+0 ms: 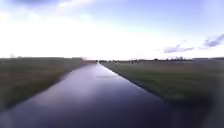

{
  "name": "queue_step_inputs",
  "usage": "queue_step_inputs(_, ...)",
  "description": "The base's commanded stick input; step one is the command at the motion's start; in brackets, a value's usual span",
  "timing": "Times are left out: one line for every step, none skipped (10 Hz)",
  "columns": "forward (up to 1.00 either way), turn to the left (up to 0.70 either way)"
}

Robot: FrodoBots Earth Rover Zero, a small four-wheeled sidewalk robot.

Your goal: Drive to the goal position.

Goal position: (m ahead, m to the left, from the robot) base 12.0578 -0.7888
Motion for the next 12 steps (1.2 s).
queue_step_inputs(0.45, 0.00)
queue_step_inputs(0.45, 0.00)
queue_step_inputs(0.45, 0.00)
queue_step_inputs(0.45, 0.00)
queue_step_inputs(0.45, 0.00)
queue_step_inputs(0.45, 0.00)
queue_step_inputs(0.45, 0.00)
queue_step_inputs(0.45, 0.00)
queue_step_inputs(0.45, 0.00)
queue_step_inputs(0.45, 0.00)
queue_step_inputs(0.45, 0.00)
queue_step_inputs(0.45, 0.00)
